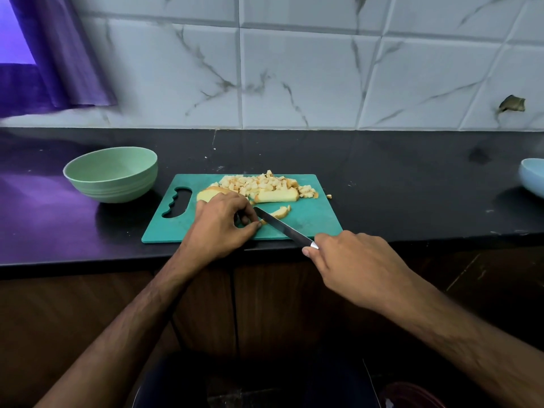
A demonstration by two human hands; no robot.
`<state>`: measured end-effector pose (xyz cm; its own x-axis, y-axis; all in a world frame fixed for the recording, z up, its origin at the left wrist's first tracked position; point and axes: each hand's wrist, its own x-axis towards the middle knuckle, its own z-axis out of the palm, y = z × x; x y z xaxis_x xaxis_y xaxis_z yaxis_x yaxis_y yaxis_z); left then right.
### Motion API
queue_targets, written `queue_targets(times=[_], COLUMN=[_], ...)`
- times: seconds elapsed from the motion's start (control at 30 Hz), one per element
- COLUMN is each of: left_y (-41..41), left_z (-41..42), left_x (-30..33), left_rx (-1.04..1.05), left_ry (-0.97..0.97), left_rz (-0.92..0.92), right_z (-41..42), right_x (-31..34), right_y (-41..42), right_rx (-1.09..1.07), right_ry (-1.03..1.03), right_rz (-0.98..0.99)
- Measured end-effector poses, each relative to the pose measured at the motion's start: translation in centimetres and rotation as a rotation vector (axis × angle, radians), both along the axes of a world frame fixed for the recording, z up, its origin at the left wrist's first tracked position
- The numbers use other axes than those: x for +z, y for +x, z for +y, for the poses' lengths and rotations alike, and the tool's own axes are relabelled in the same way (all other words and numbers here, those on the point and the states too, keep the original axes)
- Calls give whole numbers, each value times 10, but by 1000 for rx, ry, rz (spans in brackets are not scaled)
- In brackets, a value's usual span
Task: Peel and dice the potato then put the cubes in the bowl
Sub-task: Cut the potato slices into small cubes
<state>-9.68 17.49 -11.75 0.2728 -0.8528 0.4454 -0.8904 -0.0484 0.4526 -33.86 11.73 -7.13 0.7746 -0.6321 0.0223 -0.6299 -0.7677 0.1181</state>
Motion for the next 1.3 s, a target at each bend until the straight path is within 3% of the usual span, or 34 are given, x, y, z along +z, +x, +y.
queue_targets(times=[0.33, 0.7, 1.0, 1.3], left_y=[-1, 2, -8, -4], left_z=[1, 4, 0, -11], left_x=[3, 1, -1, 1], left_rx=[-41, -37, -17, -34], left_ry=[6, -214, -120, -50], left_rz=[32, 149, -97, -200], right_z=[-4, 3, -10, -44], right_x=[-7, 18, 3, 13], right_y=[12, -14, 2, -14], right_rx=[6, -16, 1, -87], right_ry=[51, 65, 52, 188], right_rz=[-22, -4, -64, -154])
